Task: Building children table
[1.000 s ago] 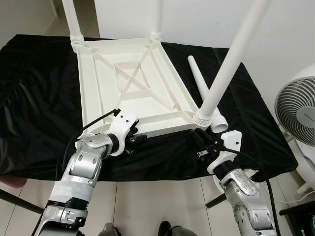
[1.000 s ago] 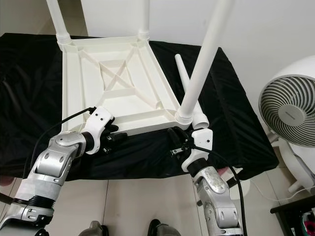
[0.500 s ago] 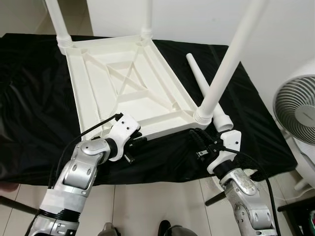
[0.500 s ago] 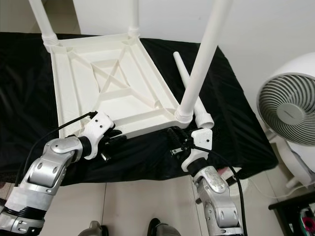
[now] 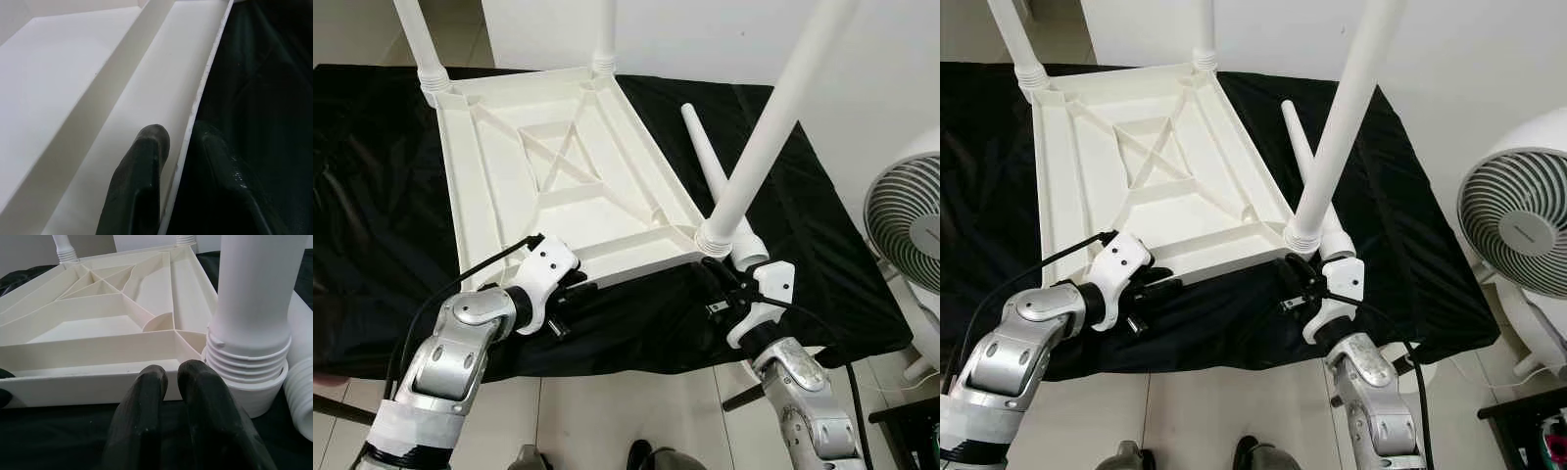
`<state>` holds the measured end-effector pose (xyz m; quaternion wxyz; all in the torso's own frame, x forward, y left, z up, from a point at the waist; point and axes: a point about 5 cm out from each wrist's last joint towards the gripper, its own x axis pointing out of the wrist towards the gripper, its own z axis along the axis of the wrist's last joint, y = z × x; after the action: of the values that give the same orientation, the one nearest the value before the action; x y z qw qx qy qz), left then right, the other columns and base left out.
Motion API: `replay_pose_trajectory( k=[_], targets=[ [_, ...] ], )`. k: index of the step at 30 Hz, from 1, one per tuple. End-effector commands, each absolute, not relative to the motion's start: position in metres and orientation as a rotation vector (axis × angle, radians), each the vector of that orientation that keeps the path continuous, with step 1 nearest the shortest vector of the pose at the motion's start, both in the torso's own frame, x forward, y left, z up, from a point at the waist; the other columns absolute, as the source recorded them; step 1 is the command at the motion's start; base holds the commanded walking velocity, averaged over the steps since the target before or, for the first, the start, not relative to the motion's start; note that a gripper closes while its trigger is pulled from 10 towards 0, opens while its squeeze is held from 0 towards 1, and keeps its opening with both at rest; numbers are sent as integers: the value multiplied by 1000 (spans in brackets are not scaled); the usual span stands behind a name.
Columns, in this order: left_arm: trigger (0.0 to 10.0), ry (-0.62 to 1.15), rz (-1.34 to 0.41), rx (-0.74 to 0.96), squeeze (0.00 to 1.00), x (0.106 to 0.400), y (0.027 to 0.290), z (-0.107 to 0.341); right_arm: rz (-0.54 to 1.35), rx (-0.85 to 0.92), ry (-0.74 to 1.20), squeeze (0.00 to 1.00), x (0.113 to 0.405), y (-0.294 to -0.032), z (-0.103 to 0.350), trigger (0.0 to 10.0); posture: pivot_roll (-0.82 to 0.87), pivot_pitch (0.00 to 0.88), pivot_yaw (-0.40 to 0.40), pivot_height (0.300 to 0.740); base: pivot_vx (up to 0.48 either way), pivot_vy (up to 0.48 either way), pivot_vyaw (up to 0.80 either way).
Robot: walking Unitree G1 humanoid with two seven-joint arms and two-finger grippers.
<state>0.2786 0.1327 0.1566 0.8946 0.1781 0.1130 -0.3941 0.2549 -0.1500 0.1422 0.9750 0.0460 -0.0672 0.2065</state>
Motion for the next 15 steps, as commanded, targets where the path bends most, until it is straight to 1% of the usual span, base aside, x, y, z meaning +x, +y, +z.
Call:
replay_pose_trajectory(
  k=[1,3,7,9,10,12,14,15],
  targets=[
    [0,250,-777,364,0,278,142,156,412,84,-135,0,253,-152,141,10000,96,117,-55,740,0,0,0],
    [0,253,-786,370,0,273,144,155,417,83,-135,0,255,-152,141,10000,98,117,-55,740,0,0,0],
    [0,277,-672,365,0,281,153,149,437,84,-134,0,258,-148,141,10000,108,119,-64,740,0,0,0],
    [0,279,-654,366,0,281,154,149,438,84,-134,0,257,-148,141,10000,108,119,-64,740,0,0,0],
    [0,292,-594,362,0,281,166,149,435,80,-133,0,257,-150,141,10000,109,122,-64,740,0,0,0],
    [0,292,-594,362,0,281,166,149,435,80,-133,0,257,-150,141,10000,109,122,-64,740,0,0,0],
    [0,304,-534,366,0,280,179,150,431,80,-132,0,256,-151,141,10000,113,129,-70,740,0,0,0],
    [0,304,-534,366,0,280,179,150,431,80,-132,0,256,-151,141,10000,113,129,-70,740,0,0,0]
  ],
)
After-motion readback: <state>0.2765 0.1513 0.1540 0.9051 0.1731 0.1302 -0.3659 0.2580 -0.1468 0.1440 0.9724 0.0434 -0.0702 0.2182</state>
